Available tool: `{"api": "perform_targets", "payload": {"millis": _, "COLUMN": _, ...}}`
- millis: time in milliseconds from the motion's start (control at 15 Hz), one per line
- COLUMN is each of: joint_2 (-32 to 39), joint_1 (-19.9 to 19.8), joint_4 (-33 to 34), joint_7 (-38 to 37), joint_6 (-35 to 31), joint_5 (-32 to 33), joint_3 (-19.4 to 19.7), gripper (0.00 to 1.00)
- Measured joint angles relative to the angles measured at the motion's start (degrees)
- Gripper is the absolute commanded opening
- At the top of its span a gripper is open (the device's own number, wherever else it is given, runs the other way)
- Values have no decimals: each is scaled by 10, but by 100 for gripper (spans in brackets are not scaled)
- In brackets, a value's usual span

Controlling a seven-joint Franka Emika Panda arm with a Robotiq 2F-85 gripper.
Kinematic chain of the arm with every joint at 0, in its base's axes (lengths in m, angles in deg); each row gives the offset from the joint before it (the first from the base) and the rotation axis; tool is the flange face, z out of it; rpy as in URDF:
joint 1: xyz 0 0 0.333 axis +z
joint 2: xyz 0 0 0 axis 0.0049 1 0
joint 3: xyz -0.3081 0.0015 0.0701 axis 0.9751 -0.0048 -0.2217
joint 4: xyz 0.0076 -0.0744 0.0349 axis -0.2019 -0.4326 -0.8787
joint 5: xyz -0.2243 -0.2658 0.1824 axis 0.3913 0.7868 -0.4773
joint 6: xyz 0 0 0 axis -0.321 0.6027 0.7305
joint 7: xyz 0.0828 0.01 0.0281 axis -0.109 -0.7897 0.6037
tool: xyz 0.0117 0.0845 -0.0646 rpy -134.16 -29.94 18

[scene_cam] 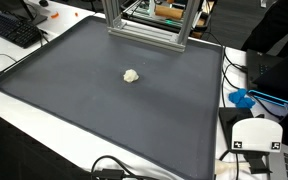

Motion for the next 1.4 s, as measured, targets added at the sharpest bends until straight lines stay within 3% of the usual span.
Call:
{"api": "perform_targets", "payload": {"millis": 133, "joint_2": 0, "joint_1": 1, "joint_4": 3, "joint_7": 0, "joint_6": 0, "joint_5": 0, "joint_3": -3, "gripper": 76}}
{"api": "perform_targets", "payload": {"millis": 467, "joint_2": 0, "joint_1": 3, "joint_4": 9, "joint_7": 0, "joint_6": 0, "joint_5": -1, "joint_3": -8, "gripper": 38}}
{"api": "perform_targets", "payload": {"millis": 533, "joint_2": 0, "joint_1": 5, "joint_4": 10, "joint_7": 0, "joint_6": 0, "joint_5": -4, "joint_3": -8, "gripper": 35}}
{"api": "perform_targets", "payload": {"millis": 867, "joint_2": 0, "joint_1": 6, "joint_4": 11, "joint_7": 0, "joint_6": 0, "joint_5": -4, "joint_3": -9, "gripper": 66}}
{"api": "perform_targets", "payload": {"millis": 1000, "joint_2": 0, "joint_1": 6, "joint_4": 11, "joint_7": 0, "joint_6": 0, "joint_5": -4, "joint_3": -9, "gripper": 71}}
{"api": "perform_targets", "payload": {"millis": 1200, "joint_2": 3, "joint_1": 6, "joint_4": 5, "joint_7": 0, "joint_6": 1, "joint_5": -3, "joint_3": -9, "gripper": 59}}
{"api": "perform_targets", "payload": {"millis": 1333, "joint_2": 4, "joint_1": 5, "joint_4": 4, "joint_7": 0, "joint_6": 1, "joint_5": -2, "joint_3": -9, "gripper": 32}}
{"api": "perform_targets", "payload": {"millis": 1400, "joint_2": 4, "joint_1": 4, "joint_4": 5, "joint_7": 0, "joint_6": 1, "joint_5": -1, "joint_3": -9, "gripper": 26}}
